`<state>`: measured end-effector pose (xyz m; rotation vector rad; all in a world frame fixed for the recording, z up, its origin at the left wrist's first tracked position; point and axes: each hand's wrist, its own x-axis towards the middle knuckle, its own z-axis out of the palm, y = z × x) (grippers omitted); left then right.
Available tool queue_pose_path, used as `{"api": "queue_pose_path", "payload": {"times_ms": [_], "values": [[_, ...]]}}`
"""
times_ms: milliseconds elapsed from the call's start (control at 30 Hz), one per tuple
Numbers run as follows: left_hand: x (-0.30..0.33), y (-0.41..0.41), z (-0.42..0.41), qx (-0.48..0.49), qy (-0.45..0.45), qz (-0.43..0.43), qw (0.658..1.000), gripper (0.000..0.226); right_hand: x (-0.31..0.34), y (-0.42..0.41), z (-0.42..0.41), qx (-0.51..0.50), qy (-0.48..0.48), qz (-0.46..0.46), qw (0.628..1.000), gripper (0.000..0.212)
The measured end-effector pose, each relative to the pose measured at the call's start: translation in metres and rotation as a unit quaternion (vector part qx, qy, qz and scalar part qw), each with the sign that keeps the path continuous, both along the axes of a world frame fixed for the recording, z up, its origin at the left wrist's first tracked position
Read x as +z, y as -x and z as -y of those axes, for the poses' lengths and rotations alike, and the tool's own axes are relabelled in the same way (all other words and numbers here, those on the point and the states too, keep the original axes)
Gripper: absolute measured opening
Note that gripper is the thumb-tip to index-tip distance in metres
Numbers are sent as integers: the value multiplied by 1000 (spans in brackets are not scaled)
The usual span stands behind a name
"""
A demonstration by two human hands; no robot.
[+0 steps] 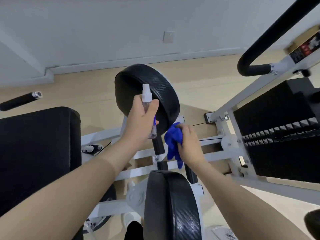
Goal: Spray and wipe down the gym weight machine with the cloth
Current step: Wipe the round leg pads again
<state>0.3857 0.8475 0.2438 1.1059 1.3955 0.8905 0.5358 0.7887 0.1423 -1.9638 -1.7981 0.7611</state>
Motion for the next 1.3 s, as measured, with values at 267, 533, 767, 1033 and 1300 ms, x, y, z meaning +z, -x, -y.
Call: {"api": "queue_pose_path", "payload": {"times_ms": [267,533,767,1033,1300], "values": [[-15,-3,5,17,-60,-39,997,6,65,29,-42,-209,-151,-393,883,26],[-23,-1,5,4,-53,-31,998,7,-26,51,-19,-306,263,-408,819,25],[-27,1,3,-56,-118,-140,981,15,40,11,-65,-316,-25,-468,825,33],[-16,11,10,-45,-107,-164,980,18,-16,25,-17,-133,291,-243,916,20],[39,31,63,-343,-152,-216,901,67,75,-17,14,-189,151,-267,933,26]]}}
